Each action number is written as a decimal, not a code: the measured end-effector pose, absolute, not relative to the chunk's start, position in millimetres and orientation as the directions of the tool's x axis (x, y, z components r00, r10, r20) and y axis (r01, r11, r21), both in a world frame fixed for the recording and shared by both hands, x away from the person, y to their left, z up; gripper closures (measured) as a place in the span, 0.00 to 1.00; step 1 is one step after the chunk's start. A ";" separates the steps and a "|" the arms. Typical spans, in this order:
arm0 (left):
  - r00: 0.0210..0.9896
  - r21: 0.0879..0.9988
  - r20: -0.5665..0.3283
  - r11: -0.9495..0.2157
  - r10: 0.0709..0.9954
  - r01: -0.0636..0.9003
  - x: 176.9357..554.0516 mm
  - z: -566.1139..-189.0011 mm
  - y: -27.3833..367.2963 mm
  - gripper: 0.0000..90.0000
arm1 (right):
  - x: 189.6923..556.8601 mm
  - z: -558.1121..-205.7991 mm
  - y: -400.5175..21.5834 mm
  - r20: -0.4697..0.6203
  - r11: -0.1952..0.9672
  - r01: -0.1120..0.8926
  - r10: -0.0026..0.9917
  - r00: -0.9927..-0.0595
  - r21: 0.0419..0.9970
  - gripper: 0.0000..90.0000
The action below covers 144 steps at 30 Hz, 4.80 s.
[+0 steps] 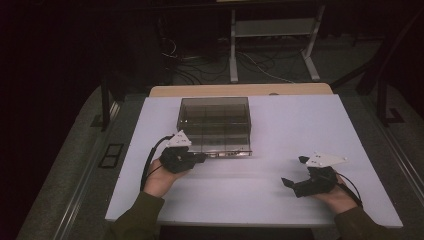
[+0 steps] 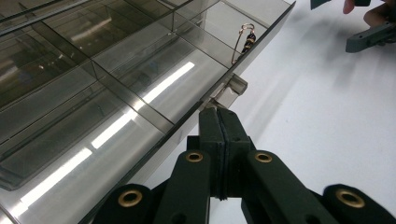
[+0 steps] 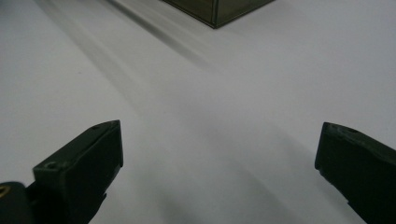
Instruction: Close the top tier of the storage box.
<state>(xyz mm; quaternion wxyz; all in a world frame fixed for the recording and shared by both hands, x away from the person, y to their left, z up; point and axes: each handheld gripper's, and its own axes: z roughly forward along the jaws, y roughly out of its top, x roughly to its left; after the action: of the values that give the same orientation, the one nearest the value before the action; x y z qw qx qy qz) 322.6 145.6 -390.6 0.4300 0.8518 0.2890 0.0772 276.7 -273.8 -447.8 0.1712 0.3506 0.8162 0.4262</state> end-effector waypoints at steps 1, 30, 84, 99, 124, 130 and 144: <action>0.820 0.778 -0.116 -0.462 0.560 0.426 322.8 -391.0 145.4 0.99 | 276.5 -447.7 -273.6 0.020 0.391 0.427 0.718 -0.696 0.815 0.01; 0.816 0.787 -0.095 -0.459 0.570 0.412 333.1 -390.8 140.9 0.99 | 277.6 -448.4 -273.6 0.025 0.390 0.433 0.718 -0.695 0.813 0.01; 0.757 0.799 -0.085 -0.409 0.647 0.440 386.8 -389.2 134.4 0.99 | 277.1 -448.7 -273.2 0.028 0.389 0.437 0.720 -0.694 0.811 0.01; 0.749 0.808 -0.065 -0.405 0.659 0.427 395.7 -391.0 132.7 0.99 | 278.0 -449.6 -276.4 0.043 0.376 0.441 0.720 -0.693 0.815 0.01; 0.752 0.817 -0.065 -0.398 0.656 0.418 355.2 -393.1 164.1 0.59 | 276.7 -446.7 -273.3 0.033 0.380 0.421 0.709 -0.705 0.823 0.01; 0.753 0.822 -0.079 -0.384 0.653 0.420 343.1 -402.6 174.5 0.47 | 275.7 -446.9 -272.7 0.030 0.383 0.420 0.708 -0.705 0.823 0.01; 0.764 0.857 -0.059 -0.360 0.643 0.369 312.1 -421.9 186.2 0.22 | 275.2 -447.4 -272.7 0.027 0.385 0.422 0.711 -0.702 0.820 0.01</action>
<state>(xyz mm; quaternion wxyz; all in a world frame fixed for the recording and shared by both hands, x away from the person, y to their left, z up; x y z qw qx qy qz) 312.1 186.2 -421.9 0.4719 0.8118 0.3117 0.1449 275.2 -272.7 -447.4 0.1673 0.3475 0.8153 0.4318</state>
